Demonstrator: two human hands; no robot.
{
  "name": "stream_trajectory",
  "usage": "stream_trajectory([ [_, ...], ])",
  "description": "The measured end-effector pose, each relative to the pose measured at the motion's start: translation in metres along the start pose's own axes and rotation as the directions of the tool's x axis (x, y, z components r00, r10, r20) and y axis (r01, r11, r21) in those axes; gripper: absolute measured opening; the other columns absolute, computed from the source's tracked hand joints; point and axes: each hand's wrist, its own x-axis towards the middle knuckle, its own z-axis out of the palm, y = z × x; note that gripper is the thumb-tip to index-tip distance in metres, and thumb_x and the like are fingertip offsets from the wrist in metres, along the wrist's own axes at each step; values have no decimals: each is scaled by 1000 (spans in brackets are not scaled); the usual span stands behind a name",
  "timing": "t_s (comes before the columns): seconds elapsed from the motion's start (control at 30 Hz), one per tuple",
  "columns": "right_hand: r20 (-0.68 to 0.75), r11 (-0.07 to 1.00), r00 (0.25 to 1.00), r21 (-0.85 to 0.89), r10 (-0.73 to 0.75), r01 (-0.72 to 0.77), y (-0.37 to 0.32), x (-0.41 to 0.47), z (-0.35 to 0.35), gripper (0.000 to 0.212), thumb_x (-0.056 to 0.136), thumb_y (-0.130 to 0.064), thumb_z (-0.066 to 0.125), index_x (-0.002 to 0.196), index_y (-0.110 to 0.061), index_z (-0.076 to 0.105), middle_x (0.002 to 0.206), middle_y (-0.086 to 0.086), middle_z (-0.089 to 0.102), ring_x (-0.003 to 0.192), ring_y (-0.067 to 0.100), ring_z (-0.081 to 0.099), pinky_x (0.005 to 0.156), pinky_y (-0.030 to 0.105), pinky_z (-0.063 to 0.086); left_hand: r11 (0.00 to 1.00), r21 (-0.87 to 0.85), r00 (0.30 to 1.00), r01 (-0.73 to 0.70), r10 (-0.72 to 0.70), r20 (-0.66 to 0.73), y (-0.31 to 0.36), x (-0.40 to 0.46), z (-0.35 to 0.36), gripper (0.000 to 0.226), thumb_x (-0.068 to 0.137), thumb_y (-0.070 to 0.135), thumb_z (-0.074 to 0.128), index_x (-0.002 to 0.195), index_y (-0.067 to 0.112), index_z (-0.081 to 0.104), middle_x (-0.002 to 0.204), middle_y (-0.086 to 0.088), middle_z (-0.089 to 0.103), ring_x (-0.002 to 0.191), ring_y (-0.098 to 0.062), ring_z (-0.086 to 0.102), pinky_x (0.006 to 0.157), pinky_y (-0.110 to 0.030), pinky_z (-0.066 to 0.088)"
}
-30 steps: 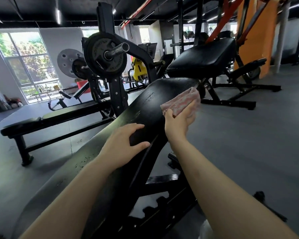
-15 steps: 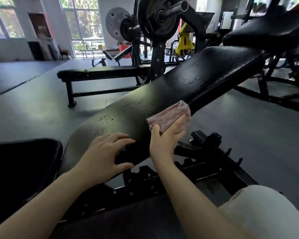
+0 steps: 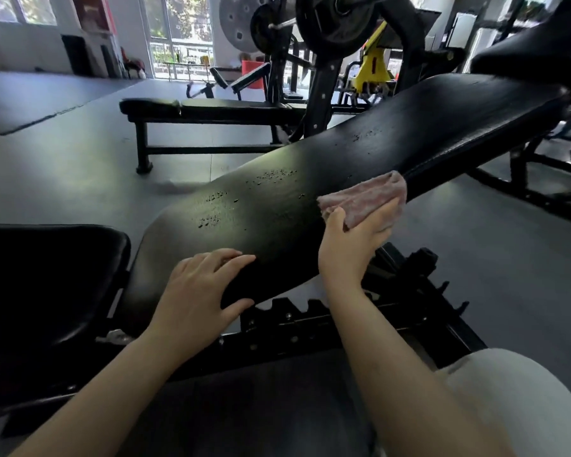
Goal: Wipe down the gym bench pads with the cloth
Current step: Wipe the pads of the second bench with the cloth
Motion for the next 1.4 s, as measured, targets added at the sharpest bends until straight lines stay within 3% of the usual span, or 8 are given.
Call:
stream_trajectory([
  [0.4,268,976,955,-140,-124,166,31,-111,45,86,95,-42,35,127,-41,-44,130,5,-59,144,36,4,113,40,28,993,-120,999,14,-18,-29,3,-17,-2,67,75,33,52,139,29,33,134,-7,50,110,-19,54,90,-37,38],
  [0.5,349,944,917,-187,-194,271,42,-107,26,76,91,-52,26,137,-42,-33,143,11,-43,140,39,20,107,42,36,999,-36,1000,16,-16,-22,4,-18,-1,60,73,22,45,133,25,45,132,-10,54,107,-29,59,90,-41,42],
  [0.6,328,761,834,-352,-444,544,59,-85,-10,68,88,-42,32,149,-31,4,145,29,17,119,38,44,97,44,43,994,-66,994,92,-95,-47,13,-16,-2,55,80,28,33,129,19,57,130,-8,57,111,-29,58,92,-46,41],
  [0.67,319,520,682,-461,-658,718,67,-58,-30,64,83,-32,51,142,-26,29,118,20,46,96,29,49,82,41,44,983,-86,983,165,-170,-65,22,-13,-2,52,87,40,31,124,19,61,130,-7,57,114,-28,56,94,-48,39],
  [0.8,435,6,235,-466,-869,885,65,-4,-46,50,81,-36,57,127,-19,45,120,10,39,102,27,43,89,39,34,983,4,977,185,-183,-110,35,-6,9,55,82,55,41,110,13,63,120,-9,62,104,-31,61,88,-46,44],
  [0.97,704,-503,-308,-81,-640,861,35,34,-47,50,86,-12,47,136,-17,42,138,14,49,125,31,45,107,46,30,987,-24,970,160,-162,-180,29,-8,16,50,76,51,48,111,16,59,116,-6,63,99,-28,63,85,-42,46],
  [1.1,786,-640,-333,-101,-520,762,31,29,-24,47,91,-18,37,138,-15,39,131,17,57,117,35,56,105,54,28,989,-20,974,145,-146,-175,20,-16,15,50,77,53,45,118,25,46,120,-1,62,101,-22,62,89,-39,44],
  [1.4,790,-611,-250,-190,-560,768,60,-31,31,43,94,-16,29,133,-1,37,127,21,57,114,38,56,102,53,28,944,-76,925,320,-329,-189,-13,-59,13,50,75,50,50,116,24,62,117,5,62,107,-17,57,96,-34,33],
])
